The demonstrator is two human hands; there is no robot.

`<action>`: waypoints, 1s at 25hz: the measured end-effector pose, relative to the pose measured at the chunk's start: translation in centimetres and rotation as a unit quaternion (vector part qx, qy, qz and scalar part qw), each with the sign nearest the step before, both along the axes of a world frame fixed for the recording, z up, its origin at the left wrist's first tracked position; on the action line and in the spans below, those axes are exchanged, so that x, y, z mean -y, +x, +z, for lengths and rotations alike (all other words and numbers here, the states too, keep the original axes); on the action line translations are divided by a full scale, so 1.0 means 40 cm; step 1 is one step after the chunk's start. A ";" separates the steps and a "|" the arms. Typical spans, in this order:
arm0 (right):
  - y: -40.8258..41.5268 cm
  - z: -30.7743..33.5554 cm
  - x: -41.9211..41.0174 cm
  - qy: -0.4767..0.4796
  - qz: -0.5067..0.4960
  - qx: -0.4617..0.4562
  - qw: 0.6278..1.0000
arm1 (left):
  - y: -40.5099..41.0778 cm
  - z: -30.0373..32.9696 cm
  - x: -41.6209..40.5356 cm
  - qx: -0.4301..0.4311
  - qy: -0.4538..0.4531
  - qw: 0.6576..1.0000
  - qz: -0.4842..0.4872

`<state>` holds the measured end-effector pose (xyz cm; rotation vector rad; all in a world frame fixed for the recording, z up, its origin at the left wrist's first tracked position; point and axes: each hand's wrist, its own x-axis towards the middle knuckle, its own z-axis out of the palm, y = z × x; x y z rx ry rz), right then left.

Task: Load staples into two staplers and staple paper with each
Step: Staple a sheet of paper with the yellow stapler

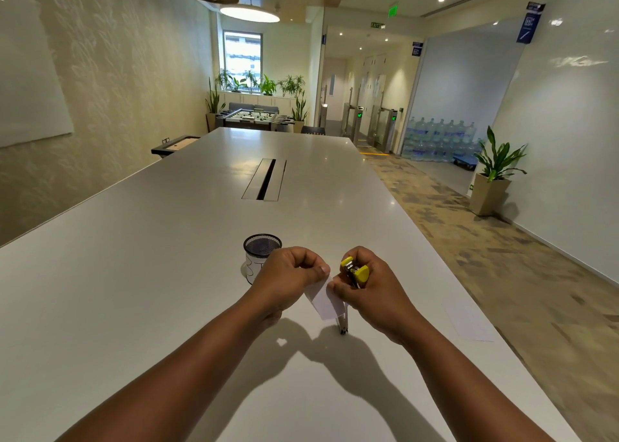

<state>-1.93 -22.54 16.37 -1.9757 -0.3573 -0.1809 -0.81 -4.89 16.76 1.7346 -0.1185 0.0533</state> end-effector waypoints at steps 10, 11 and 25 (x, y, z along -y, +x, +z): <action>0.010 -0.036 0.049 -0.049 -0.035 -0.022 0.998 | 0.047 0.013 -0.065 -0.053 -0.131 0.982 0.121; 0.011 -0.035 0.049 -0.021 -0.044 -0.023 0.999 | 0.049 0.010 -0.069 -0.057 -0.129 0.983 0.115; 0.020 -0.019 0.006 0.149 -0.015 -0.101 0.984 | 0.034 -0.047 -0.018 -0.076 -0.116 0.989 0.051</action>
